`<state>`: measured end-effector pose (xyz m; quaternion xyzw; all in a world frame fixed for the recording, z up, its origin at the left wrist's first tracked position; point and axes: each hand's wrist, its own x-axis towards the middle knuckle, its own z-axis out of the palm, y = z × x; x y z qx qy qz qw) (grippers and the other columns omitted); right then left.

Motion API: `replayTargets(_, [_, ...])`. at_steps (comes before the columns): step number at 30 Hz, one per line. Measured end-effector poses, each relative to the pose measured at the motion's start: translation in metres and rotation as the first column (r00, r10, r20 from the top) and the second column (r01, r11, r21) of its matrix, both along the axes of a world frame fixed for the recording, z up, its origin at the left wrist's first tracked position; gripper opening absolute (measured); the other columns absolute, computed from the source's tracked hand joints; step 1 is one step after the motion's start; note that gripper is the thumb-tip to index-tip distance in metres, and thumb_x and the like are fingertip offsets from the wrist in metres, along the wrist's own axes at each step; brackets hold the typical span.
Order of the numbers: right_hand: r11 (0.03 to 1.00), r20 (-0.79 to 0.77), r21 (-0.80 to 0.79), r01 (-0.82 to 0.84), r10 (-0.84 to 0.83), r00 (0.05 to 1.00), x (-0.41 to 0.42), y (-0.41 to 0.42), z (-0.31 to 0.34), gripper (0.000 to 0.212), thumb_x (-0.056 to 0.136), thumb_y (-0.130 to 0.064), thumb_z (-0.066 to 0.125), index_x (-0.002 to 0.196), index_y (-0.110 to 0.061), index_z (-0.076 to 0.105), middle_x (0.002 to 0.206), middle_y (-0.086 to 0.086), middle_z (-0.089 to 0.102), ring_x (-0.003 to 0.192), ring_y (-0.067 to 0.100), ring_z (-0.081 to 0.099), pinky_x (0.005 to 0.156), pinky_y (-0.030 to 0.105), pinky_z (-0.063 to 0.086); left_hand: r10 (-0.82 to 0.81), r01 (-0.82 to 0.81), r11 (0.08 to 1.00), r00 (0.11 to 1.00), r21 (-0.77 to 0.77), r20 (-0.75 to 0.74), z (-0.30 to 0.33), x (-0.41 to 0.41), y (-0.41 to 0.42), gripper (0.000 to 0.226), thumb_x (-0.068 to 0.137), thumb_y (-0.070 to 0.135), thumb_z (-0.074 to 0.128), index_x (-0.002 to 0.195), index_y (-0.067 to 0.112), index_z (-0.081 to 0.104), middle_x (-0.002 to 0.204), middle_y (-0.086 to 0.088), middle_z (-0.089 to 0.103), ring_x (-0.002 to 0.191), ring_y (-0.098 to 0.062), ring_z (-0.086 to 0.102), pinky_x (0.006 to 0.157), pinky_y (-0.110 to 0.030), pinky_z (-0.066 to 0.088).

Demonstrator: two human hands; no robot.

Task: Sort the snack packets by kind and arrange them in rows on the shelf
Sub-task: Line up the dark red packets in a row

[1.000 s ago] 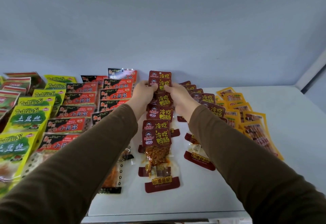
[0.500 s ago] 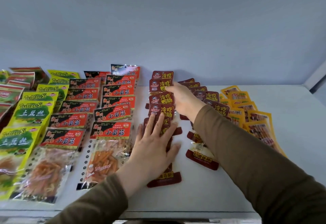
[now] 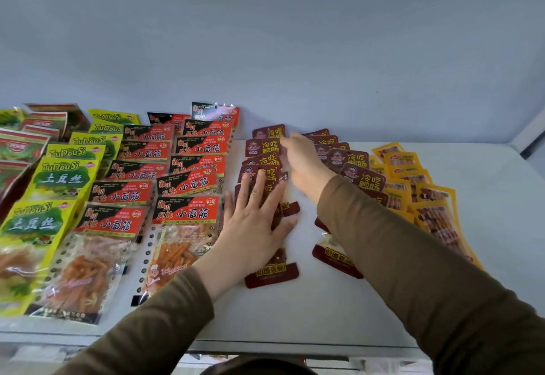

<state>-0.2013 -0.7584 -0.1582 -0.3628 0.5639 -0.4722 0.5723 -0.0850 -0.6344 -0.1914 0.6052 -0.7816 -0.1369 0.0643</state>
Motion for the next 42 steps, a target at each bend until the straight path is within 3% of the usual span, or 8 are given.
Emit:
replayTargets(4, [0.994, 0.021, 0.003, -0.105, 0.105, 0.994, -0.011, 0.026, 0.001, 0.035, 0.104, -0.011, 0.046, 0.139, -0.01, 0.049, 0.118, -0.005, 0.052, 0.101, 0.005, 0.049, 0.111, 0.039, 0.037, 0.11, -0.095, 0.992, 0.97, 0.082, -0.217, 0.01, 0.006, 0.005, 0.07, 0.105, 0.056, 0.031, 0.162, 0.037, -0.005, 0.166, 0.004, -0.026, 0.151, -0.021, -0.03, 0.123, -0.045, -0.01])
replayTargets(7, [0.984, -0.001, 0.02, -0.179, 0.179, 0.984, -0.011, 0.037, -0.008, 0.055, 0.097, -0.027, 0.056, 0.149, -0.018, 0.042, 0.157, 0.006, 0.037, 0.143, 0.019, 0.036, 0.121, 0.045, 0.02, 0.235, -0.152, 0.961, 0.892, 0.233, -0.387, 0.011, 0.008, 0.001, 0.075, 0.105, 0.048, 0.043, 0.162, 0.037, -0.006, 0.168, 0.004, -0.023, 0.154, -0.021, -0.022, 0.127, -0.05, -0.002])
replayTargets(14, [0.99, 0.054, 0.06, -0.125, 0.122, 0.991, -0.004, 0.052, -0.015, 0.058, 0.104, -0.03, 0.049, 0.158, -0.027, 0.028, 0.163, -0.001, 0.03, 0.149, 0.02, 0.028, 0.12, 0.044, 0.027, 0.343, -0.047, 0.911, 0.64, 0.41, -0.687, 0.008, 0.004, -0.008, 0.101, 0.068, 0.06, 0.058, 0.155, 0.053, 0.006, 0.163, 0.004, 0.027, 0.148, -0.026, 0.032, 0.119, -0.053, 0.033])
replayTargets(20, [0.997, -0.002, 0.035, -0.072, 0.073, 0.997, -0.018, 0.051, -0.004, 0.048, 0.107, -0.017, 0.042, 0.155, -0.013, 0.034, 0.159, 0.004, 0.035, 0.147, 0.018, 0.029, 0.112, 0.031, 0.028, 0.469, -0.14, 0.873, 0.506, 0.468, -0.724, 0.033, 0.009, -0.042, 0.035, 0.094, 0.034, 0.062, 0.122, 0.04, 0.043, 0.13, -0.008, 0.057, 0.113, -0.028, 0.064, 0.086, -0.043, 0.057])
replayTargets(26, [1.0, -0.069, 0.013, -0.024, 0.025, 0.997, -0.01, 0.037, -0.007, 0.046, 0.106, -0.016, 0.041, 0.152, -0.012, 0.039, 0.154, 0.004, 0.041, 0.145, 0.021, 0.034, 0.116, 0.036, 0.027, 0.6, -0.273, 0.792, 0.511, 0.545, -0.616, 0.036, -0.001, -0.073, 0.064, 0.074, 0.044, 0.065, 0.129, 0.026, 0.037, 0.129, -0.012, 0.057, 0.112, -0.035, 0.063, 0.096, -0.054, 0.054])
replayTargets(29, [0.999, -0.072, -0.005, -0.047, 0.047, 0.996, 0.006, 0.039, -0.004, 0.048, 0.106, -0.018, 0.041, 0.154, -0.013, 0.036, 0.151, 0.004, 0.045, 0.14, 0.022, 0.042, 0.117, 0.042, 0.033, 0.601, -0.285, 0.796, 0.48, 0.534, -0.639, 0.039, -0.006, -0.077, 0.044, 0.088, 0.035, 0.063, 0.12, 0.033, 0.033, 0.122, -0.012, 0.061, 0.106, -0.033, 0.066, 0.092, -0.052, 0.057])
replayTargets(36, [0.998, -0.003, 0.059, 0.016, -0.016, 1.0, -0.003, 0.035, 0.004, 0.038, 0.109, -0.015, 0.036, 0.146, -0.017, 0.042, 0.122, -0.002, 0.057, 0.101, 0.006, 0.052, 0.069, 0.01, 0.047, 0.63, -0.279, 0.776, 0.402, 0.566, -0.665, 0.044, -0.003, -0.083, 0.047, 0.1, 0.022, 0.058, 0.139, 0.029, 0.034, 0.112, -0.016, 0.067, 0.095, -0.034, 0.072, 0.086, -0.053, 0.06])
replayTargets(42, [0.997, 0.124, 0.079, 0.018, -0.028, 0.992, 0.014, 0.032, -0.002, 0.038, 0.106, -0.023, 0.042, 0.143, -0.023, 0.051, 0.12, 0.007, 0.067, 0.106, 0.026, 0.068, 0.092, 0.046, 0.057, 0.634, -0.279, 0.773, 0.385, 0.57, -0.67, 0.049, -0.006, -0.082, 0.032, 0.099, 0.019, 0.054, 0.129, 0.02, 0.044, 0.107, -0.017, 0.068, 0.093, -0.033, 0.071, 0.084, -0.051, 0.06])
